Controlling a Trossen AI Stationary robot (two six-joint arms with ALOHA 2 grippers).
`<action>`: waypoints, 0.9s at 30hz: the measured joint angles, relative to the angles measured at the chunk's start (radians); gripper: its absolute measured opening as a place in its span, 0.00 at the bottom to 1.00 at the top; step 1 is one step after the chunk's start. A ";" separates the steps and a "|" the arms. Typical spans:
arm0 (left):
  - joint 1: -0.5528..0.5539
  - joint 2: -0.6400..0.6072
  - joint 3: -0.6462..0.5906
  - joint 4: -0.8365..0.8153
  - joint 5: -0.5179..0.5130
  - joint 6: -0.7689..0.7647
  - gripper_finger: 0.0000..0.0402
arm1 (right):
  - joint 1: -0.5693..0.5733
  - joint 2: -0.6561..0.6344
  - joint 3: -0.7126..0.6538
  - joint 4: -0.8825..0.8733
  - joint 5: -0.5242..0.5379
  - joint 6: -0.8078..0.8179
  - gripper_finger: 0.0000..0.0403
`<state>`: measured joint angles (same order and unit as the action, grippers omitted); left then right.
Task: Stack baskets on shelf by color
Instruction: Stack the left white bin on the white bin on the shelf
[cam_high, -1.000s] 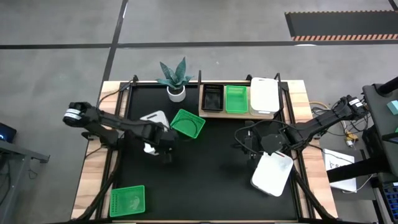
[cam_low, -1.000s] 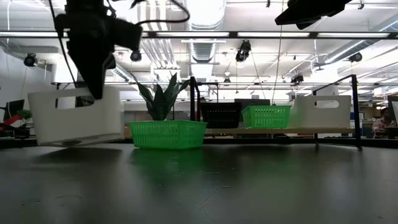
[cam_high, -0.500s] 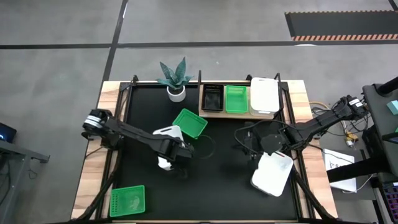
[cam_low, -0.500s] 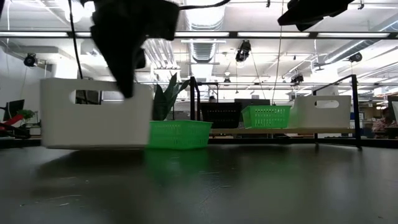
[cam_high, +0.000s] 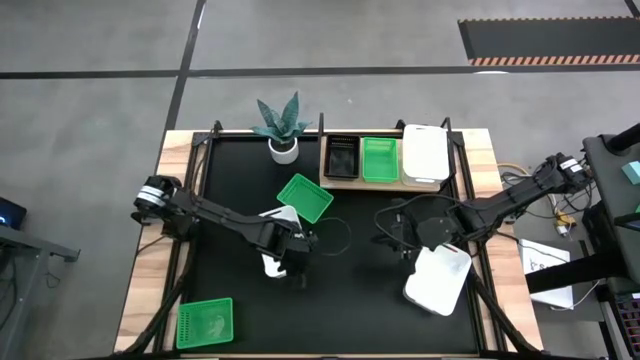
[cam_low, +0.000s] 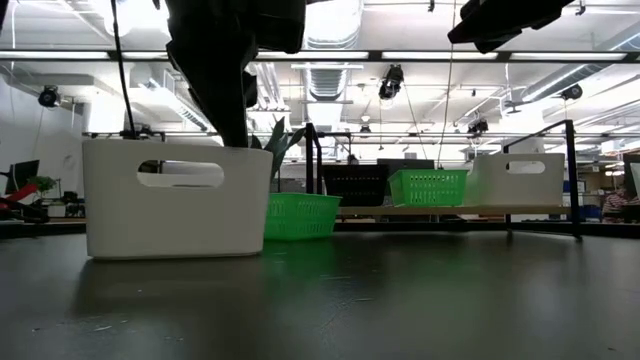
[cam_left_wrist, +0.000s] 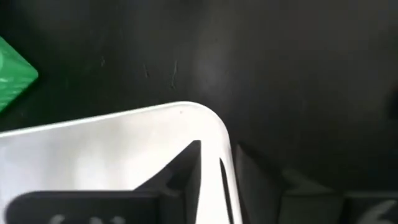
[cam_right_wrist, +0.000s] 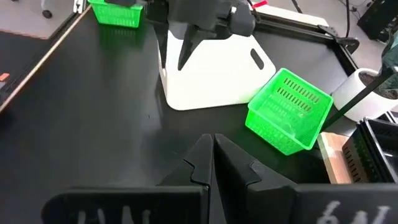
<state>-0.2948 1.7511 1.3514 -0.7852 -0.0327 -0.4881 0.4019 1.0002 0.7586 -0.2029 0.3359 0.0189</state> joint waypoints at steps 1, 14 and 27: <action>-0.001 -0.003 0.000 0.000 -0.002 0.011 0.24 | 0.000 0.004 0.000 -0.001 0.000 0.000 0.02; -0.152 -0.272 -0.174 0.365 -0.302 0.365 0.30 | 0.000 0.191 0.021 0.200 -0.030 -0.086 0.02; -0.156 -0.606 -0.551 0.856 -0.422 0.678 0.30 | 0.000 0.478 0.283 0.237 -0.030 -0.149 0.02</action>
<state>-0.4511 1.1452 0.8001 0.0703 -0.4552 0.1899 0.4015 1.4778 1.0412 0.0339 0.3064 -0.1302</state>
